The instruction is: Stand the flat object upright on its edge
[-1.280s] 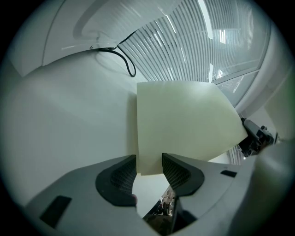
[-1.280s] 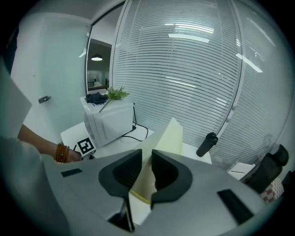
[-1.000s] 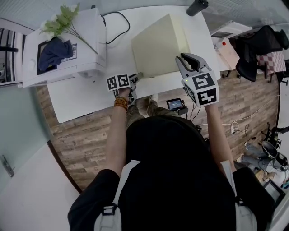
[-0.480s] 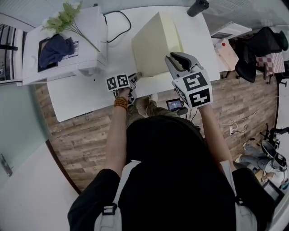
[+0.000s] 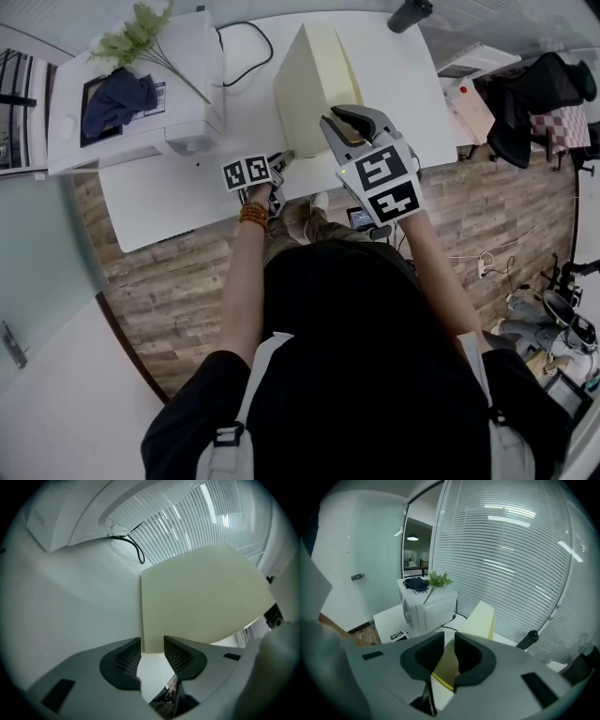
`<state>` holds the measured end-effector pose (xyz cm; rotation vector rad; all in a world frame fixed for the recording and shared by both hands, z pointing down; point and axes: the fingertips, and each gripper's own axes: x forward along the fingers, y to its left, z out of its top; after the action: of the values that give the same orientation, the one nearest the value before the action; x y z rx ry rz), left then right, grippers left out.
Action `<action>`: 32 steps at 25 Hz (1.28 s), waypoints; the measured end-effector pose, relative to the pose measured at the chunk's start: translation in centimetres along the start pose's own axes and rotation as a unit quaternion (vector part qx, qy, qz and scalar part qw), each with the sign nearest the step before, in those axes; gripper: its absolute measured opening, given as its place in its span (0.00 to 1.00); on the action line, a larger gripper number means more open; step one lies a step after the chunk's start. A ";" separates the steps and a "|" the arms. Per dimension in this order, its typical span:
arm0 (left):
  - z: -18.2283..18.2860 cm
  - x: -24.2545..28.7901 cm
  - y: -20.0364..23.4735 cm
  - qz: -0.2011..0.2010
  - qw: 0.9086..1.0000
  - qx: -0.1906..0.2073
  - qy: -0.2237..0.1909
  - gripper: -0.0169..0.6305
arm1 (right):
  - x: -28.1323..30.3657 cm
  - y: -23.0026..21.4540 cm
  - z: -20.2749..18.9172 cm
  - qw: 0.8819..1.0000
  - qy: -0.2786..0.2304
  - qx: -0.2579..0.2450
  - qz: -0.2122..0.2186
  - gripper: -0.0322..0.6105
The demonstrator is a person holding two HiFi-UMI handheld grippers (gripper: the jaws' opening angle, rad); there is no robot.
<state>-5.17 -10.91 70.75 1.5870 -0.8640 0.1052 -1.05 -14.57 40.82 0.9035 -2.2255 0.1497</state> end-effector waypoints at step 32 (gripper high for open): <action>4.6 -13.4 -24.6 -0.072 0.786 0.598 -0.138 0.38 | -1.8 2.1 -3.9 0.974 -0.150 -0.102 0.139 0.42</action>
<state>-2.47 -9.91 42.47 2.9216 -0.9388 0.3743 0.72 -10.61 42.79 0.5252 -2.5850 -0.0931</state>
